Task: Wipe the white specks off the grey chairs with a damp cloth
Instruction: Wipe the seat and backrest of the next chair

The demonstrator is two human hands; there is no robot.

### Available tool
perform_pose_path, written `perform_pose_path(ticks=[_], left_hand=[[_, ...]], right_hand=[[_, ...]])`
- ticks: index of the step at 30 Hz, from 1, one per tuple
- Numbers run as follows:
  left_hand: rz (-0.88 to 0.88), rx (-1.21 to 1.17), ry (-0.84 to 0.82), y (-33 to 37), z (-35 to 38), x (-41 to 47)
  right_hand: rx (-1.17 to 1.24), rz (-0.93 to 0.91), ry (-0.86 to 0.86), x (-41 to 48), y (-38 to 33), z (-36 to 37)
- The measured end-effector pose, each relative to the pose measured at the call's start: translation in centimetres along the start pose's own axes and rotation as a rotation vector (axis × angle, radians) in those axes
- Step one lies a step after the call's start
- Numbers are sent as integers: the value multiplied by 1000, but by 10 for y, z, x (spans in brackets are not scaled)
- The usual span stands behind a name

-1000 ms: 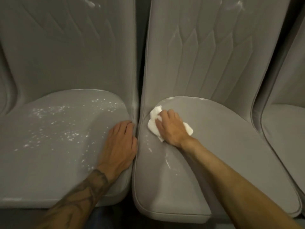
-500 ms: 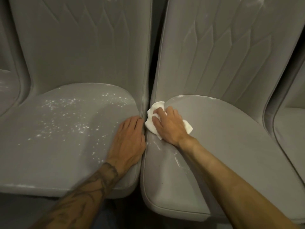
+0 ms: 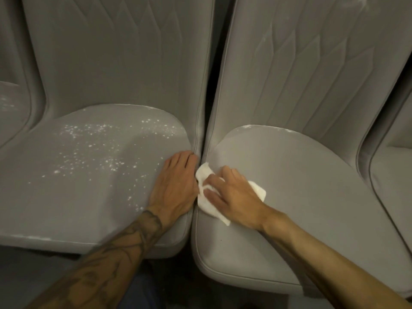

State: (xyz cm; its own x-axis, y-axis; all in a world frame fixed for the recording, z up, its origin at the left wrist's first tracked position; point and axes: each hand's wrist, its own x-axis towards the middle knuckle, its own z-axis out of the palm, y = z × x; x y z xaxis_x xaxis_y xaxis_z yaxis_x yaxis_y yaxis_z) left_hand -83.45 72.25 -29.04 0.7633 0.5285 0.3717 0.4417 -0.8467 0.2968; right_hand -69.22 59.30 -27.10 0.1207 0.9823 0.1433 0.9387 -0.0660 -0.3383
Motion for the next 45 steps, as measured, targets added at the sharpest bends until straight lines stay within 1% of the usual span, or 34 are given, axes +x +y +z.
perform_pose_path(ticks=[2, 4, 6, 7, 8, 10, 12, 14, 16, 18, 19, 20, 21, 25, 27, 28, 31, 33, 35, 38, 40, 43, 45], left_hand=[[-22, 5, 10, 0, 2, 0], [-34, -16, 8, -1, 6, 1], [-40, -27, -1, -2, 7, 2], [-34, -25, 2, -3, 6, 2], [-20, -15, 8, -3, 6, 2], [-8, 12, 19, 0, 2, 1], [-40, 3, 2, 3, -2, 1], [-60, -6, -27, 6, -5, 1], [-73, -3, -45, 7, -6, 2], [-76, 0, -45, 7, -6, 2], [-75, 3, -41, 7, -5, 3], [-72, 12, -37, 6, -5, 3], [-68, 24, -34, 6, -5, 3], [-82, 39, -31, 3, -1, 4], [-94, 35, -39, 2, 1, 4], [-96, 40, -40, 3, 1, 4], [-100, 43, -48, 4, 0, 3], [-98, 34, -54, 6, -2, 2], [-93, 36, -74, 6, -3, 1], [-94, 45, -109, 6, -5, 1], [-99, 45, -117, 7, -5, 1], [-98, 49, -124, 7, -5, 1], [-105, 57, -120, 5, -4, 2]], right_hand=[[-20, -25, -46, -2, 8, -4], [-63, 62, -39, 17, 13, -10], [-97, 176, 10, 32, 11, -12], [-96, 195, 24, 31, 5, -11], [-77, 182, 30, 24, -2, -9], [-28, 74, 13, -7, -17, -4], [12, -20, -26, -40, -29, -4], [21, -37, -68, -47, -24, -9], [-9, 41, -33, -32, -13, -14], [-50, 229, 22, -10, -2, -21], [-65, 299, 41, -4, -2, -21], [-66, 326, 52, -4, -6, -18], [-57, 314, 54, -12, -15, -14], [-21, 88, 18, -78, -62, -2], [-15, 73, 1, -92, -59, -7], [-26, 113, 5, -89, -54, -11], [-87, 362, 77, -62, -43, -20], [-126, 452, 115, -59, -53, -14], [-119, 403, 146, -77, -75, -4], [-90, 337, 143, -107, -98, 4], [-86, 373, 166, -100, -97, 4], [-152, 530, 239, -76, -103, 3], [-192, 520, 254, -74, -116, 12]])
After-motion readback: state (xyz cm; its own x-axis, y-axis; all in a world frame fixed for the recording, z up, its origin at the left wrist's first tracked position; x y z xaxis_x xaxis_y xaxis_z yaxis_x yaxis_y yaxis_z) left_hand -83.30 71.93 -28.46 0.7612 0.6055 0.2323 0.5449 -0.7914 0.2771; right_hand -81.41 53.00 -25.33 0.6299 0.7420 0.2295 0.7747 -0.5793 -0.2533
